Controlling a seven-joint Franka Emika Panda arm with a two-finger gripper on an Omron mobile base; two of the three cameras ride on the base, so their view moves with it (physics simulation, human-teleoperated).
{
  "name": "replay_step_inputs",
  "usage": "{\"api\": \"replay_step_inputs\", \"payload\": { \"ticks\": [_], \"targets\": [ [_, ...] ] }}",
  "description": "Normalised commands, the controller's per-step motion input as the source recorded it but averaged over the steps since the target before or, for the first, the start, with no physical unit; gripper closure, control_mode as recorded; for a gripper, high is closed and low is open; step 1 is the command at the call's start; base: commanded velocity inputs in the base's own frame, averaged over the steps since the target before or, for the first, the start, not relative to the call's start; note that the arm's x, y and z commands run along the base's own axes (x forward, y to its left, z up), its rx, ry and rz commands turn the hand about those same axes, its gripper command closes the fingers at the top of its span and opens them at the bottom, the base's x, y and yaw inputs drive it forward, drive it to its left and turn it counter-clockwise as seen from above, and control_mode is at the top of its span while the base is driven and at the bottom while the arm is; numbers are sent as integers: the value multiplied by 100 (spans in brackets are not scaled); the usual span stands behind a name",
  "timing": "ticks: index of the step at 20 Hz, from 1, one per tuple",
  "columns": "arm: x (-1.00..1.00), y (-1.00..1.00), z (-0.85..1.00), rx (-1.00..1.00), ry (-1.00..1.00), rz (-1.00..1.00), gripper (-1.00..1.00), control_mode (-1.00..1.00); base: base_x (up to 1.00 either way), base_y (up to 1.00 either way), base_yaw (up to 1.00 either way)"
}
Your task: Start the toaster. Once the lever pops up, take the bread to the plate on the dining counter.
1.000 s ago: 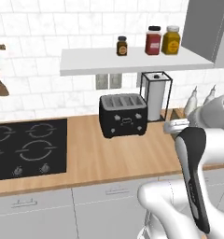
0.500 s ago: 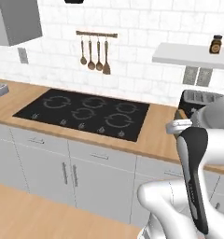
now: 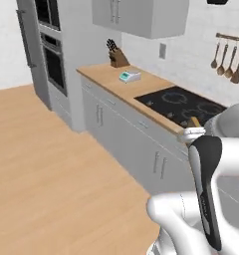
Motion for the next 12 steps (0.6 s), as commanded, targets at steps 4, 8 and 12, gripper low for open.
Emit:
{"api": "replay_step_inputs", "payload": {
  "ticks": [4,8,12],
  "targets": [
    [0,0,0,0,0,0,100,100,-8,16,99],
    [0,0,0,0,0,0,100,100,0,2,99],
    [0,0,0,0,0,0,100,100,-1,0,100]
  ]
}}
